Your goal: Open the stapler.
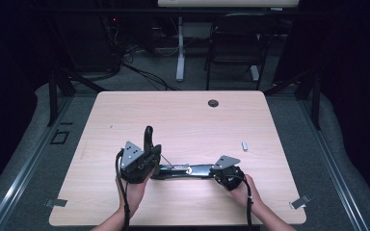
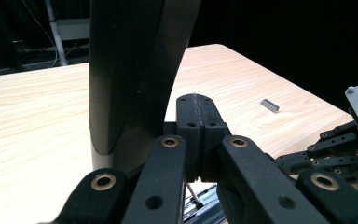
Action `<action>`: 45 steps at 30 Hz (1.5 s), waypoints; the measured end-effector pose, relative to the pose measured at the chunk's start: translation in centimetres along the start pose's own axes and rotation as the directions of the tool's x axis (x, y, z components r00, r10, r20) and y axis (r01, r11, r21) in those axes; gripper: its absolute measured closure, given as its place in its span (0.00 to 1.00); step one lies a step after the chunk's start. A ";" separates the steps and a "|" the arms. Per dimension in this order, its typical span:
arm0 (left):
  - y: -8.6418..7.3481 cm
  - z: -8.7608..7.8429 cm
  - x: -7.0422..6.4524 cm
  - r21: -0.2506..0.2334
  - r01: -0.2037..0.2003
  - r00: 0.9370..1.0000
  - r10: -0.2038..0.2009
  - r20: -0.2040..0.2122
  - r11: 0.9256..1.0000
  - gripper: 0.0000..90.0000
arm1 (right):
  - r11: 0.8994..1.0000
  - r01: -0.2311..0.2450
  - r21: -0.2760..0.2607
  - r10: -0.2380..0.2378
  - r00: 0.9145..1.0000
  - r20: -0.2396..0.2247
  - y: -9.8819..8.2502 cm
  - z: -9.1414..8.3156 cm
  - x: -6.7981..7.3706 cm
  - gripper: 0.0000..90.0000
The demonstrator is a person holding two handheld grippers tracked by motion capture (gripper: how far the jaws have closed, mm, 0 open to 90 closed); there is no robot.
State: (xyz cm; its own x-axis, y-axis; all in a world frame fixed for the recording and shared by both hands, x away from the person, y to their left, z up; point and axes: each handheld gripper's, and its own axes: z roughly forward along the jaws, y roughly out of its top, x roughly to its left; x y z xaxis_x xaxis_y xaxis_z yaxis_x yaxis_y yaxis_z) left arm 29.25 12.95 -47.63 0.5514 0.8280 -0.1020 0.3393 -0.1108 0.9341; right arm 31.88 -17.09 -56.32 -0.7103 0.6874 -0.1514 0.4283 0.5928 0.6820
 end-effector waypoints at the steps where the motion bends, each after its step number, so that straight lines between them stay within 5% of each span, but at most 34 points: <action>1: 0.0 0.0 0.0 -0.001 0.001 1.000 -0.001 -0.002 1.000 1.00 | 1.000 0.001 -0.002 -0.001 1.000 0.000 0.0 0.0 0.0 1.00; 7: 0.0 -0.4 0.5 -0.001 0.012 1.000 -0.012 -0.003 1.000 1.00 | 1.000 0.002 0.003 -0.002 1.000 0.001 0.0 0.0 0.0 1.00; 10: -0.1 -0.8 1.6 -0.014 0.045 0.998 -0.046 -0.053 0.999 1.00 | 1.000 0.002 0.002 -0.002 1.000 0.000 0.0 0.0 0.0 1.00; 16: -1.0 -1.4 5.4 -0.002 0.188 0.975 -0.187 -0.121 0.982 1.00 | 1.000 0.005 -0.002 -0.005 1.000 0.002 0.0 -0.1 0.0 1.00; 32: -0.7 -1.8 5.3 -0.011 0.169 0.975 -0.169 -0.145 0.986 0.99 | 1.000 -0.003 0.006 0.003 1.000 -0.005 0.0 0.0 0.0 1.00; 39: -0.3 -2.0 5.1 -0.006 0.154 0.982 -0.154 -0.108 0.988 0.94 | 1.000 -0.011 0.018 0.012 1.000 -0.015 0.1 -0.1 -0.3 1.00; 43: 0.1 -1.8 4.6 0.027 0.113 0.993 -0.112 -0.037 0.993 0.86 | 1.000 -0.020 0.018 0.020 1.000 -0.021 0.0 -0.1 -0.5 0.99; 45: 0.2 -1.7 4.3 0.051 0.121 0.992 -0.123 0.024 0.991 0.82 | 1.000 -0.007 0.024 0.007 1.000 -0.005 0.0 -0.2 -0.5 0.99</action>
State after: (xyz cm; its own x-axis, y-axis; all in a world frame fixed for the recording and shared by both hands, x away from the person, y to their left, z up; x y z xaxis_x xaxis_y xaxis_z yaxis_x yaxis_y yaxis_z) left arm 30.43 17.39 -47.29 0.5235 0.8221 -0.2239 0.4421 -0.0374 0.8962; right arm 32.15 -17.51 -56.11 -0.7097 0.6897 -0.1433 0.4468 0.5979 0.6655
